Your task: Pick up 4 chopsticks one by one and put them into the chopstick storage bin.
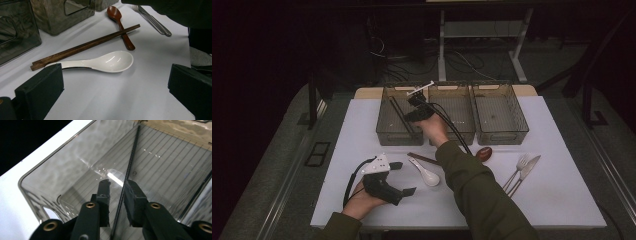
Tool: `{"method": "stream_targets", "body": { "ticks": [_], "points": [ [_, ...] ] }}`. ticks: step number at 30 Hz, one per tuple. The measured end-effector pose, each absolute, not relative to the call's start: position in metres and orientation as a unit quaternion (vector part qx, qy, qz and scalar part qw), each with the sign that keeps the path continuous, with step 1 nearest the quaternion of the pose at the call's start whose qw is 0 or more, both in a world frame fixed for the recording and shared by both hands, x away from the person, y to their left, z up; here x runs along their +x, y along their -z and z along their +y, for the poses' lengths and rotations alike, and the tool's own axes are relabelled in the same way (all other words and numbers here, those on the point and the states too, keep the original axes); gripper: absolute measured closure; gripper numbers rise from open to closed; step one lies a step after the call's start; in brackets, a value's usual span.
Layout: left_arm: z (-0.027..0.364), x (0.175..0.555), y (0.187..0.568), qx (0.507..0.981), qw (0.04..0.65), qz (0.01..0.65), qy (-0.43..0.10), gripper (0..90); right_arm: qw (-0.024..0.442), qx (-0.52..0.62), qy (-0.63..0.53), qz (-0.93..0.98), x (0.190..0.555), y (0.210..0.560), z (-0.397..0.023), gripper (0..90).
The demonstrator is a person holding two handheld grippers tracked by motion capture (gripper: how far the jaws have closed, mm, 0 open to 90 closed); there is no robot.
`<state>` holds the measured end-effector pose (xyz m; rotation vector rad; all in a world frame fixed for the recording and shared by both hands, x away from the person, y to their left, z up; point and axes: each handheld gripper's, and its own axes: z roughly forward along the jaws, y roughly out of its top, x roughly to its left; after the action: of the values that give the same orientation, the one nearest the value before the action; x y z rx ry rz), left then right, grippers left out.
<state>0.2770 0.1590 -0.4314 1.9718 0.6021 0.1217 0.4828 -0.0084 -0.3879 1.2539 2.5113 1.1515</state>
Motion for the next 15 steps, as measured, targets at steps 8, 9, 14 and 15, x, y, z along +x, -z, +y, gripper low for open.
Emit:
{"method": "stream_targets", "body": {
  "ticks": [8,9,14,15],
  "points": [
    [0.159,0.278,0.432,0.821,0.511,0.248,-0.053,0.0,0.028,0.38,-0.396,0.835,0.477,0.378,-0.017,50.3],
    [0.159,0.277,0.432,0.821,0.512,0.249,-0.053,0.0,0.029,0.375,-0.398,0.837,0.476,0.376,-0.019,48.6],
    [0.159,0.277,0.432,0.822,0.508,0.25,-0.052,0.0,0.033,0.357,-0.408,0.84,0.468,0.369,-0.032,42.7],
    [0.159,0.278,0.432,0.823,0.508,0.249,-0.053,0.0,0.034,0.356,-0.409,0.84,0.466,0.368,-0.034,42.1]
  ]
}}
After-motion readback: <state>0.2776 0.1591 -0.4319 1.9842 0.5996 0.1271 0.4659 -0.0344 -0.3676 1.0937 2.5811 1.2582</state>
